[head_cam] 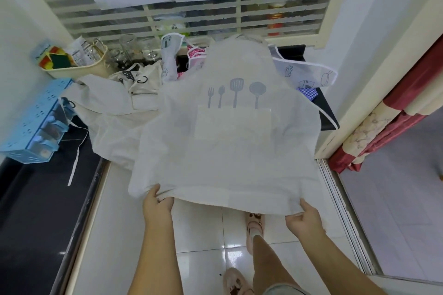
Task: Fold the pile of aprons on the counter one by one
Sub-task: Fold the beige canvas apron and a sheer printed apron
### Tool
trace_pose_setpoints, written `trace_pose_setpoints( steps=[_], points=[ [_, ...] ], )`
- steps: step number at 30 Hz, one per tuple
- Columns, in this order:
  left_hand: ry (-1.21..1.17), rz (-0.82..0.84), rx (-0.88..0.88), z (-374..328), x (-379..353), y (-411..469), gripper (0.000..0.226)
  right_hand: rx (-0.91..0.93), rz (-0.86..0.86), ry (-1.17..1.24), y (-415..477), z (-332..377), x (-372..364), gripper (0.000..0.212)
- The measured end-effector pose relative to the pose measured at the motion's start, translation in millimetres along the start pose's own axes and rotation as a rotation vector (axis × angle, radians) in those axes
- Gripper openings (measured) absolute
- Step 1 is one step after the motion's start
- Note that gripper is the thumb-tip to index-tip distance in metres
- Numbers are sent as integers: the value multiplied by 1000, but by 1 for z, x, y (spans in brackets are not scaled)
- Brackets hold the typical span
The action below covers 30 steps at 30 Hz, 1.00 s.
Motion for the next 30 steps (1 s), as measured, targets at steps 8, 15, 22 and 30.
trace_pose_setpoints(
  steps=[8,15,22,30],
  points=[
    [-225,137,-143,-39,-28,-3,28,100,-17,-9,-10,33,-24,25],
    [92,-25,-314,-90,-66,16,27,218,96,-55,-29,76,-88,18],
    [335,139,-190,-104,-162,39,25,295,58,-316,-44,133,-169,15],
    [252,216,-149,-116,-259,68,38,430,95,-667,-54,195,-272,33]
  ],
)
Point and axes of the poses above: each hand's wrist, its own y-axis towards the middle knuckle, its own x-axis out of the back of the hand, z = x × y, the point moved 10 cm from there along y, towards the middle knuckle, and after that the axes turned 9 degrees about -x, right-handed, at the moved point
